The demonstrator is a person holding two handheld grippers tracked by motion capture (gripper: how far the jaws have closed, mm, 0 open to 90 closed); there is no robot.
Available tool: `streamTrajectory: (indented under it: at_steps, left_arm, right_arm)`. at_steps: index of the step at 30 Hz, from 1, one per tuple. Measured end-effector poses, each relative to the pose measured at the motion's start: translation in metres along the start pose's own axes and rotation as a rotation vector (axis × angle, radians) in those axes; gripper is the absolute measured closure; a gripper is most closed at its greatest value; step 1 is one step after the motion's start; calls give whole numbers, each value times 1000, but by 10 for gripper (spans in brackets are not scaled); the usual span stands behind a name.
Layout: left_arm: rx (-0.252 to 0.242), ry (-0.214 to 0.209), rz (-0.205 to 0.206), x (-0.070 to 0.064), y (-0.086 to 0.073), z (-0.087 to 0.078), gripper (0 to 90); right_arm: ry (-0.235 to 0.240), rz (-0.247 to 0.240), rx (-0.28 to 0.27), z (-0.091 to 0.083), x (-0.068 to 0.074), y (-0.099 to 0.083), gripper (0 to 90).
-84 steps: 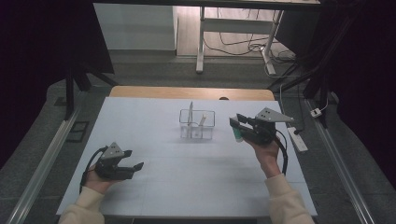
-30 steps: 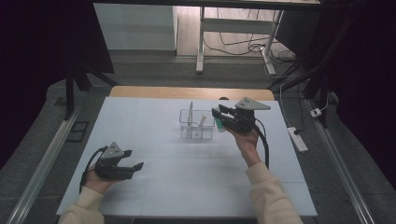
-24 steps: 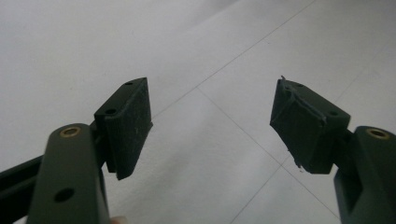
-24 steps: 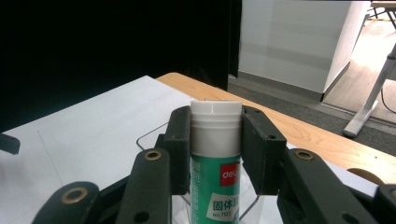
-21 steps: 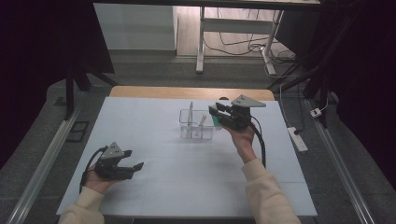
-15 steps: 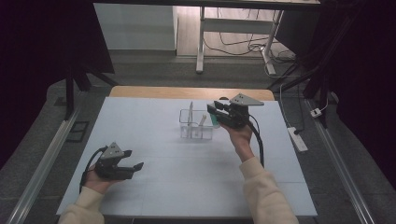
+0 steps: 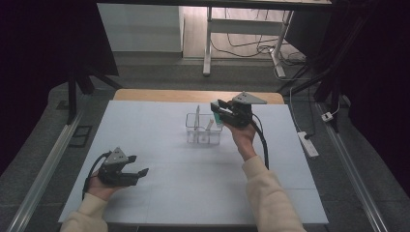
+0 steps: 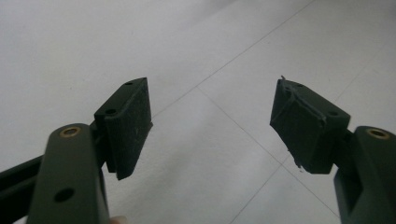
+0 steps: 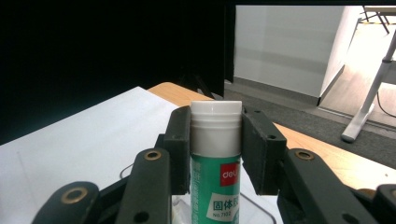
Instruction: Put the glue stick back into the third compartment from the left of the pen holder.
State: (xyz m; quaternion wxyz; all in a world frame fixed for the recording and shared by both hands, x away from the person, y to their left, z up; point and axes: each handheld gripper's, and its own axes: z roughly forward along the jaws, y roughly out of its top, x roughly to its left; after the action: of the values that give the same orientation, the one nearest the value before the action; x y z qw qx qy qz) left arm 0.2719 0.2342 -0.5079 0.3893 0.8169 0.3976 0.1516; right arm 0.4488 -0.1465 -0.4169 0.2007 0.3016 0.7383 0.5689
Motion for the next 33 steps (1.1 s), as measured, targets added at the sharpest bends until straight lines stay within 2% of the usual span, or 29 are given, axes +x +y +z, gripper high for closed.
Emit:
streamTrajectory:
  at_steps: [7,24,26,30,33]
  left_arm:
    - [0,-1,0,0,0,0,292]
    - [3,1,3,0,0,0,291]
    - [3,1,3,0,0,0,291]
    - [4,0,3,0,0,1,291]
    - [3,1,4,0,0,0,291]
  right_arm:
    - [-10,8,0,10,-4,-1,644]
    - [-13,21,22,15,-7,-5,637]
    - [-11,29,24,16,-8,-7,619]
    - [5,76,16,13,-12,-6,546]
    - [-4,69,26,10,-14,-6,522]
